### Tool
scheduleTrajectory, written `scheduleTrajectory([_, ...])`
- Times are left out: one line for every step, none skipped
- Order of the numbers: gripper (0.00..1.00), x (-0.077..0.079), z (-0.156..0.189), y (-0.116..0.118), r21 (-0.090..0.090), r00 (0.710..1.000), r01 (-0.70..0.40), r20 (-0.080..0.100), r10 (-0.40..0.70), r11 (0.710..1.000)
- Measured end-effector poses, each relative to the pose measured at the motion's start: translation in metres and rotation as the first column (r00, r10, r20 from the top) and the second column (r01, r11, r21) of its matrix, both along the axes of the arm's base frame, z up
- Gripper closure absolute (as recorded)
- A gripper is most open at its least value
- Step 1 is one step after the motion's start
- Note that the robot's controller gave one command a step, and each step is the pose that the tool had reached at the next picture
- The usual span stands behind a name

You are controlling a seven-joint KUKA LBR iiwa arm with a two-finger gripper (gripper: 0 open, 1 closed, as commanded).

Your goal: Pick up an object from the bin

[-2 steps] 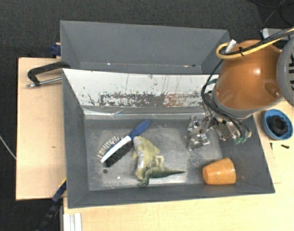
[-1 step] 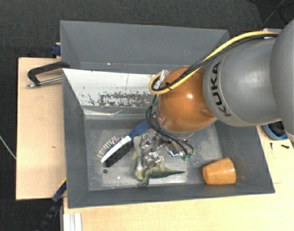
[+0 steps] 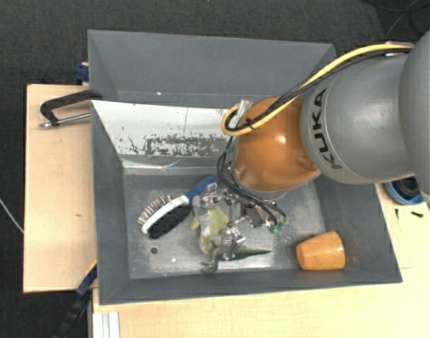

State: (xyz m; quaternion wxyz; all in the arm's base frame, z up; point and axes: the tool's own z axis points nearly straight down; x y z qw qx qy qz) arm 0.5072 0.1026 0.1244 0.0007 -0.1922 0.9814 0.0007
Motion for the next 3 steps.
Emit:
scheduleTrajectory([0.00,-0.006,-0.049,-0.021,0.005,0.979,-0.201,0.016,0.201,0.980])
scheduleTrajectory([1.00,-0.005,-0.047,-0.020,0.006,0.980,-0.200,0.021,0.200,0.980])
scheduleTrajectory([1.00,0.010,0.142,0.000,-0.001,0.975,-0.223,0.014,0.223,0.975])
